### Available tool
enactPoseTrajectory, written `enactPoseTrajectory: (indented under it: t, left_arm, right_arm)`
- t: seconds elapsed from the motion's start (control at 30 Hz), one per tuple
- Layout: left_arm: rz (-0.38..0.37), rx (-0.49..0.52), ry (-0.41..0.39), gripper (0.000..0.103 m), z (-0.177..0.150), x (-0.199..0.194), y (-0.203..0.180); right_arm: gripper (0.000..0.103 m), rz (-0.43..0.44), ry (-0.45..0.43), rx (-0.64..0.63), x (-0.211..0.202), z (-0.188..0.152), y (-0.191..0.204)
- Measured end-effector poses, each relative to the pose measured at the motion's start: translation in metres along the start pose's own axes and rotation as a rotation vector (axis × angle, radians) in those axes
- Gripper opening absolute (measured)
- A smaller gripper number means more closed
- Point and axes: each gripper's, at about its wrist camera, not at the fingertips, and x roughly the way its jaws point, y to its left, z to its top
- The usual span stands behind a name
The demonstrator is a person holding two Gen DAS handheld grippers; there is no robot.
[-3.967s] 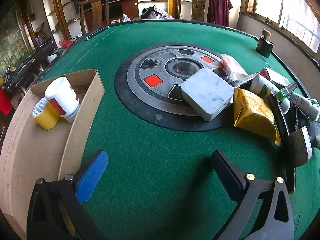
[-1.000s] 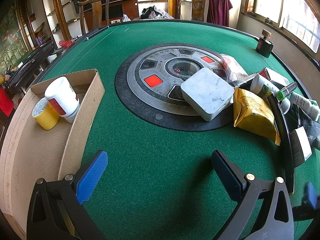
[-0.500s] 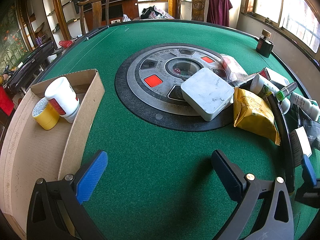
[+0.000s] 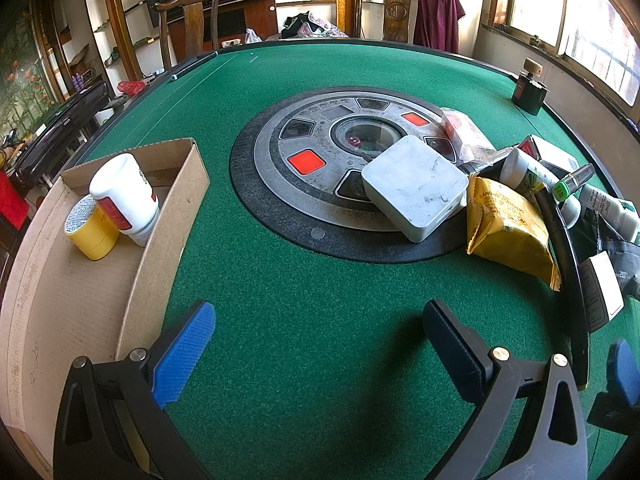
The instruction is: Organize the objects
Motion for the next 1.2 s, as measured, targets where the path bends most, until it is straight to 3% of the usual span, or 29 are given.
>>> enactPoseTrajectory:
  t: [0.03,0.13,0.27,0.37,0.43,0.5,0.6,0.77,0.87,1.0,1.13,1.2]
  left_arm:
    - [0.0,0.0,0.0,0.103,0.001,0.0,0.0]
    - [0.0,0.0,0.0,0.103,0.001,0.0,0.0]
    - [0.0,0.0,0.0,0.103,0.0,0.0,0.0]
    - [0.0,0.0,0.0,0.103,0.0,0.0,0.0]
    - [0.0,0.0,0.0,0.103,0.001,0.0,0.0]
    - [0.0,0.0,0.0,0.103,0.001,0.0,0.0]
    - [0.0,0.0,0.0,0.103,0.001,0.0,0.0]
    - [0.0,0.001,0.0,0.103,0.001,0.0,0.0]
    - [0.0,0.001,0.0,0.103,0.0,0.0,0.0]
    - [0.0,0.001,0.0,0.103,0.0,0.0,0.0]
    - [0.0,0.001,0.0,0.103,0.001,0.0,0.0]
    - [0.0,0.001,0.0,0.103,0.0,0.0,0.0]
  right_arm:
    - [0.1,-0.002,0.026,-0.016,0.003,-0.001,0.002]
    - [0.101,-0.02,-0.037,-0.037,-0.005,0.001,0.001]
    - [0.103,-0.08,-0.05,-0.031,-0.007,-0.002,0.003]
    - [0.103,0.002,-0.004,0.014,0.003,0.002,0.005]
    - [0.103,0.129,0.066,0.015,0.019,0.005,0.004]
    - [0.103,0.403,0.177,0.006,0.048,0.006,0.005]
    - [0.103,0.724,0.313,-0.02,0.077,0.002,0.012]
    - [0.103,0.946,0.262,-0.112,0.051,0.001,0.017]
    - [0.103,0.844,0.245,-0.163,0.036,-0.002,0.026]
    - [0.103,0.609,0.184,-0.175,0.014,-0.006,0.03]
    - [0.103,0.52,0.031,-0.209,0.001,0.0,0.032]
    - [0.103,0.501,0.069,-0.268,0.002,-0.008,0.04]
